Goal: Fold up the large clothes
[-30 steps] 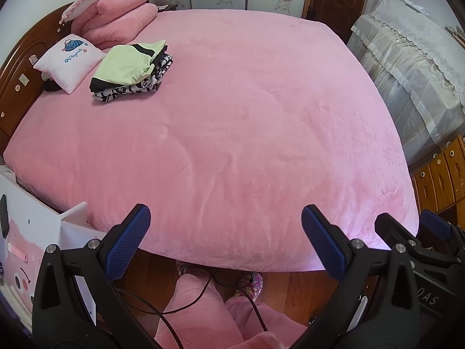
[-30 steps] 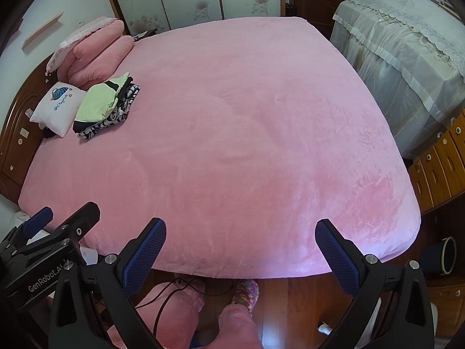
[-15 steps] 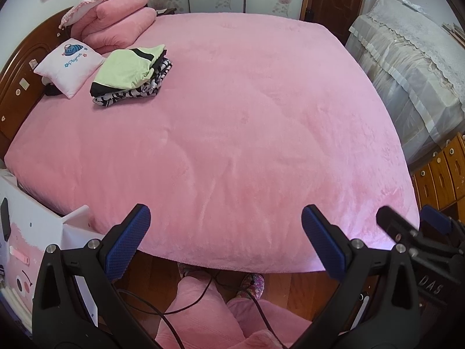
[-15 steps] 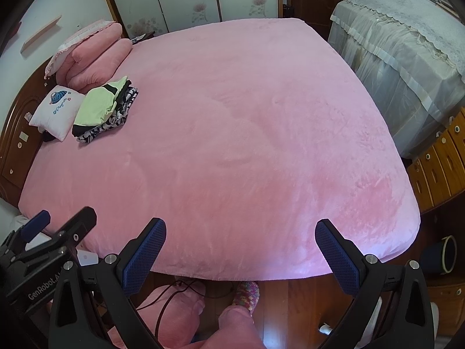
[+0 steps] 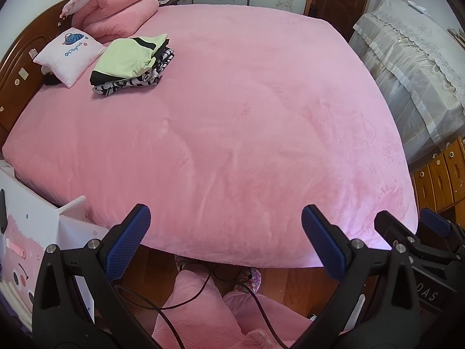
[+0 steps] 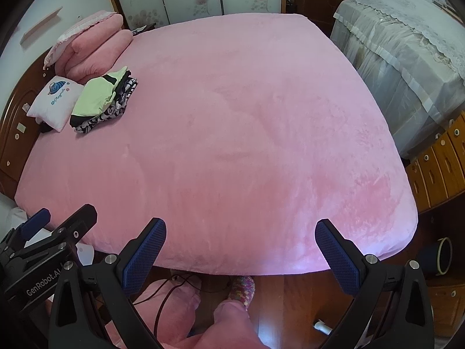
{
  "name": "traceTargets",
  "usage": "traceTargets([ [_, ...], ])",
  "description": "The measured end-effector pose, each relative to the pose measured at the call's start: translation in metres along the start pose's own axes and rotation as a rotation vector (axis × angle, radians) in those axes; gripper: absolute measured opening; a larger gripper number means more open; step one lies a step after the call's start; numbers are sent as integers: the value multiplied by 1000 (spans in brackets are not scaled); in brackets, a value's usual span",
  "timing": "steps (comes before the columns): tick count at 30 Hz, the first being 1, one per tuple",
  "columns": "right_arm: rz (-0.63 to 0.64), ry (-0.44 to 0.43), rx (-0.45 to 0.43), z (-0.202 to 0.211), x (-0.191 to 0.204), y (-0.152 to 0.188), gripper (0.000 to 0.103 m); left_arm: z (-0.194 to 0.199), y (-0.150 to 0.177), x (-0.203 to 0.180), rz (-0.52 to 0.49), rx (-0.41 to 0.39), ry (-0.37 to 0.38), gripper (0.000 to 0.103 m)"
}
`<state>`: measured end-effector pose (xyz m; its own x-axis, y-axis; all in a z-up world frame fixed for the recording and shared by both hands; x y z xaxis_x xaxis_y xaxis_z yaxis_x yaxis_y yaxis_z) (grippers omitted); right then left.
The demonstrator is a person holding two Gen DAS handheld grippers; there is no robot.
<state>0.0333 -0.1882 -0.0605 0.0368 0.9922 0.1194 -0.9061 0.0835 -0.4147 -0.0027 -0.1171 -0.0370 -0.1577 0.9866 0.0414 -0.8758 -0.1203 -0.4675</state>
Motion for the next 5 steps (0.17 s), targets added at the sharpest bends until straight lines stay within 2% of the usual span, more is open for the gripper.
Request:
traceTargets([
  [5,4,-2,4,-2,1,-1,103,-1,-2,-1,-1,-2,-10,102],
])
Point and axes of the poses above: each gripper's, at about its wrist camera, not at the fingertips, and z roughly against the way its jaws point, x to its left, y to its underside, the point moved 2 cm from there along -z, roughly the way its jaws point, and after that the axes turned 6 degrees about -z, right-handed, at the moved point
